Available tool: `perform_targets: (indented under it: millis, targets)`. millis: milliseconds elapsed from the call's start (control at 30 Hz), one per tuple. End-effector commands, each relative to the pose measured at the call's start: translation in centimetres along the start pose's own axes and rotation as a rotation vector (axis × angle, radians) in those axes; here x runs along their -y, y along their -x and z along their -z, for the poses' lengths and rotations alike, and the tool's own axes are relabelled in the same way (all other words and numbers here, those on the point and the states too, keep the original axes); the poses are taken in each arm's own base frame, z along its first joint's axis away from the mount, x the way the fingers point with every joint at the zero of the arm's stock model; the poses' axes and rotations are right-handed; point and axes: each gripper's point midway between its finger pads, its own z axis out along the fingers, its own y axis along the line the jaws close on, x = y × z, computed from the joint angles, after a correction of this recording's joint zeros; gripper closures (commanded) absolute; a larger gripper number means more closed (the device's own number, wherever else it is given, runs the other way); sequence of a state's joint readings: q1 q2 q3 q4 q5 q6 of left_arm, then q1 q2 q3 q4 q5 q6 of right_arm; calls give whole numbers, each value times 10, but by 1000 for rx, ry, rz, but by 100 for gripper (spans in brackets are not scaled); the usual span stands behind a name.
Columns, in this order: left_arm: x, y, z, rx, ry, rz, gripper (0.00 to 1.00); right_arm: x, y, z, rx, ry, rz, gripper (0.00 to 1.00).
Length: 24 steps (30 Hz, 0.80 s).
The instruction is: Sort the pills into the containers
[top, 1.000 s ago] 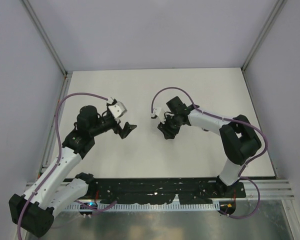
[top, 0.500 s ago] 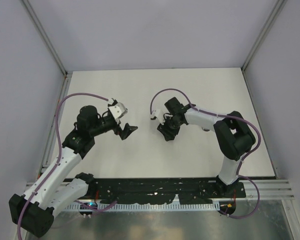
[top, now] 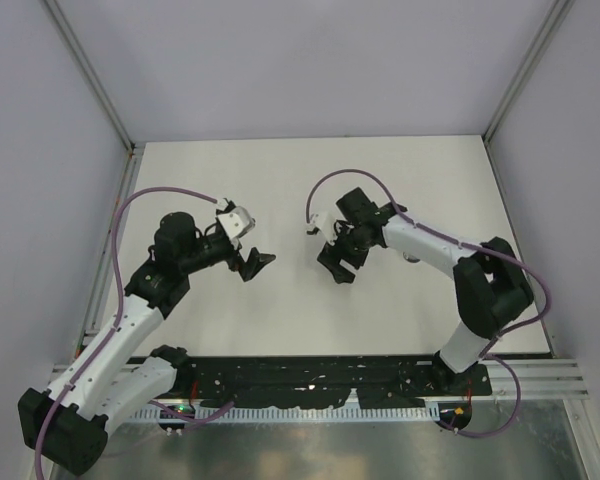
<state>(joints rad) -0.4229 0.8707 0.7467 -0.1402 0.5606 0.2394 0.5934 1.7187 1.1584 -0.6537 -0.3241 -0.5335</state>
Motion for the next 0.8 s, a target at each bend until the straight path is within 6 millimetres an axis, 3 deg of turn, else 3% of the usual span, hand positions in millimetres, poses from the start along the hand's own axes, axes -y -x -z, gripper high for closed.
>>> perform_targets:
  millis: [0,67,200,400,567,767]
  targets:
    - [-3,10,4,30,21,-9,1,9,28,63,114,-157,-2,18]
    - [-4,8,3,26,23,2,0,22,28,92,138,-289,-38,18]
    - [-4,8,1,22,23,20,1,50,16,127,171,-457,-139,18]
    - [-6,9,2,25,35,24,1,92,-22,157,184,-569,-354,17]
    - [-6,10,2,30,35,23,0,107,-54,159,140,-594,-451,16]
    - [0,12,3,44,4,21,0,114,-88,142,61,-577,-525,13]
